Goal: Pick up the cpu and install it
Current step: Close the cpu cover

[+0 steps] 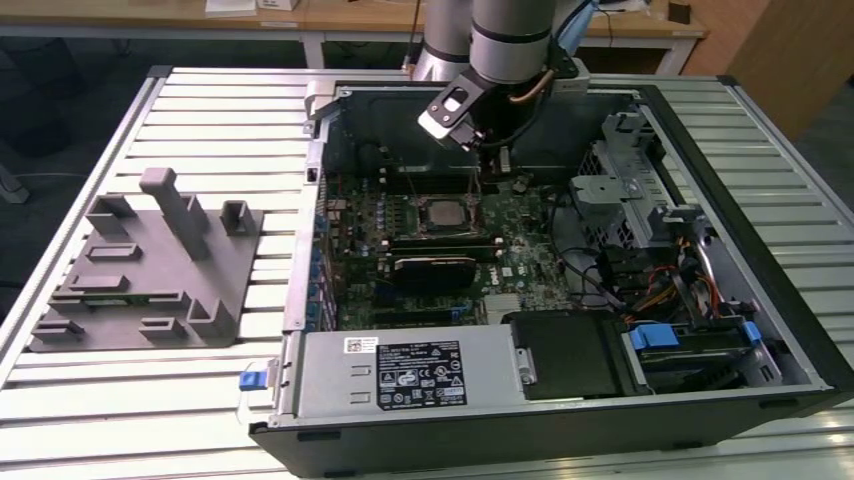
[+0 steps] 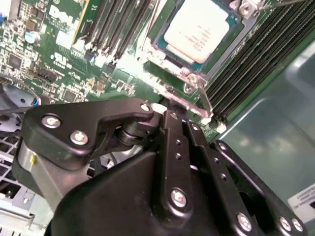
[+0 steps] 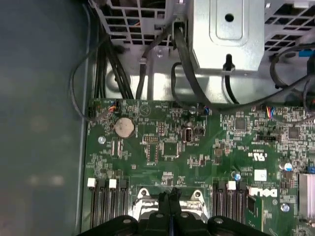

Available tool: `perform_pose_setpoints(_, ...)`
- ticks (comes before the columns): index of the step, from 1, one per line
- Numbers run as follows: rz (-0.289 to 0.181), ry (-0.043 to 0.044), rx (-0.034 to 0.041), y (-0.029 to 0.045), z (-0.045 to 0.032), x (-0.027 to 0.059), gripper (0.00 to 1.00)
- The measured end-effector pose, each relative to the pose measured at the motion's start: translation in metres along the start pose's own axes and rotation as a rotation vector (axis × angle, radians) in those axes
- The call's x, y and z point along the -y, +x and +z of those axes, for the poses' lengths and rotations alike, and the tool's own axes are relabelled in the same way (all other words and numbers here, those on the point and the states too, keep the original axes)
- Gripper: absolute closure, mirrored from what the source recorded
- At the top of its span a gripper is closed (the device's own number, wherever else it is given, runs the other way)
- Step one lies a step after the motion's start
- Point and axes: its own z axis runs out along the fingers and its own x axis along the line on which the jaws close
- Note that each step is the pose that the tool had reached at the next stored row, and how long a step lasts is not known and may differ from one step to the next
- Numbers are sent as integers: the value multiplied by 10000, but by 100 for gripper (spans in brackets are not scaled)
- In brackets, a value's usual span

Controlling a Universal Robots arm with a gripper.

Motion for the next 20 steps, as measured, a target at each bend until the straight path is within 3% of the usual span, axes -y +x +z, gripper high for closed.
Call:
perform_pose_setpoints(8, -1, 6, -3, 0, 3, 0, 89)
perform_pose_setpoints(10, -3, 242, 15, 0, 9, 0, 89)
perform_pose_setpoints(11, -4, 319, 26, 0, 8, 0, 89)
perform_pose_setpoints(16, -4, 321, 28, 0, 8, 7, 89)
perform_pose_setpoints(20, -4, 320, 27, -1, 11, 98, 89)
